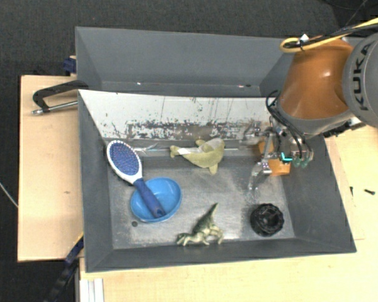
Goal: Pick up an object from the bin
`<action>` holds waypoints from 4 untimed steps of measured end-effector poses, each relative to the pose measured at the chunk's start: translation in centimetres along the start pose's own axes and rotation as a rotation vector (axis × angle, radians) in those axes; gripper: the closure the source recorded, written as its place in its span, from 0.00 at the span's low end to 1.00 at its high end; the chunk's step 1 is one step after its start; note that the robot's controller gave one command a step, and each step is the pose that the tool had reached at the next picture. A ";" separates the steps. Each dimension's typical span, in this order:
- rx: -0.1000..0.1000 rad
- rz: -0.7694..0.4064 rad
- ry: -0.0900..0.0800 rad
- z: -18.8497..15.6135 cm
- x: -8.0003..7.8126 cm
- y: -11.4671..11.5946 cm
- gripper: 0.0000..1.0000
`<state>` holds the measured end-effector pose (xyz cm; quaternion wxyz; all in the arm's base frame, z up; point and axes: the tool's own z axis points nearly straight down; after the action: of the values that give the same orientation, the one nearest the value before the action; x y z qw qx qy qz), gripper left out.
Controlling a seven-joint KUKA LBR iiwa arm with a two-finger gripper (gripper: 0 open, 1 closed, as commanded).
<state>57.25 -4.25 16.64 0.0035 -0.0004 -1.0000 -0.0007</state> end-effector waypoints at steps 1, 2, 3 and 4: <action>-0.001 -0.295 -0.005 6.2 -2.3 10.5 0.00; -0.001 -0.290 -0.016 8.8 -2.1 3.0 0.00; 0.001 -0.295 -0.015 8.8 -2.1 3.2 1.00; 0.003 -0.250 -0.023 -1.9 -2.4 3.2 1.00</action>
Offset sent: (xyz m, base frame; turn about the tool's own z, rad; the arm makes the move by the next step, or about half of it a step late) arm 0.0226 0.1014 -0.0618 -0.2921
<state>59.62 -1.02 18.56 -0.0082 0.1242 -0.9922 0.0003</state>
